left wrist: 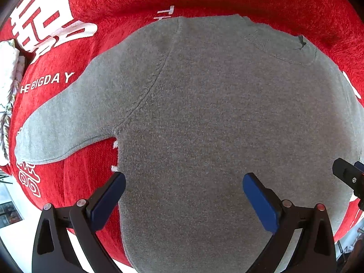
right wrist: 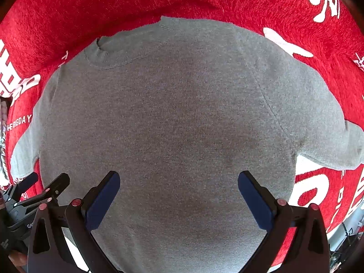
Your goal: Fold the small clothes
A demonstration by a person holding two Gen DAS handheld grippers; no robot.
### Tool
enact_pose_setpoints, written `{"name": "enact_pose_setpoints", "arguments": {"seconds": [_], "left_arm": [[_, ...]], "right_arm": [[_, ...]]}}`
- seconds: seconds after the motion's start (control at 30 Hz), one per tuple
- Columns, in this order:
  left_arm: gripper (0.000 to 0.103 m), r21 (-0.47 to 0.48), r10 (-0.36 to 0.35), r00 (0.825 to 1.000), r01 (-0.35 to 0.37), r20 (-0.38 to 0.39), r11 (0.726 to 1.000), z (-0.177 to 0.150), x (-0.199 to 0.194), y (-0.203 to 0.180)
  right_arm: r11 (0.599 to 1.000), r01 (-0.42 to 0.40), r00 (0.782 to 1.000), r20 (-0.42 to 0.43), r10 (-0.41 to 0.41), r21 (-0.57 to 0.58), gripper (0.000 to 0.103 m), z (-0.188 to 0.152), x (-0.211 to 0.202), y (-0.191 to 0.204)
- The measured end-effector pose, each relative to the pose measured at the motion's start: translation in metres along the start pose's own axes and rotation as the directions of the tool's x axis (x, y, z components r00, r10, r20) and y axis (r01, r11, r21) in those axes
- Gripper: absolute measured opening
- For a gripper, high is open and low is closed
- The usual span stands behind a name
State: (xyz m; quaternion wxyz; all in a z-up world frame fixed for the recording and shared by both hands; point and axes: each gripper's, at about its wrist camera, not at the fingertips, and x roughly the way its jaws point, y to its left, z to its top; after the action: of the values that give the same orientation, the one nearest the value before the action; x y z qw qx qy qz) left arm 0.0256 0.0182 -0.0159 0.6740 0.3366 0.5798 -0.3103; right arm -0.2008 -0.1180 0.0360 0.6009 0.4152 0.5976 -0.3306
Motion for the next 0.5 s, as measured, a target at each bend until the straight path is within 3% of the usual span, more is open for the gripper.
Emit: {"name": "enact_pose_setpoints", "arguments": {"seconds": [0.33, 0.5], "left_arm": [[0.103, -0.014, -0.006, 1.000, 0.006, 0.012, 1.000, -0.001, -0.002, 0.006], [0.103, -0.054, -0.048, 0.998, 0.050, 0.038, 0.997, -0.001, -0.003, 0.020]], "right_arm": [[1.000, -0.002, 1.000, 0.008, 0.002, -0.003, 0.103, -0.001, -0.003, 0.012], [1.000, -0.021, 0.999, 0.024, 0.022, -0.013, 0.103, 0.000, -0.005, 0.021]]}}
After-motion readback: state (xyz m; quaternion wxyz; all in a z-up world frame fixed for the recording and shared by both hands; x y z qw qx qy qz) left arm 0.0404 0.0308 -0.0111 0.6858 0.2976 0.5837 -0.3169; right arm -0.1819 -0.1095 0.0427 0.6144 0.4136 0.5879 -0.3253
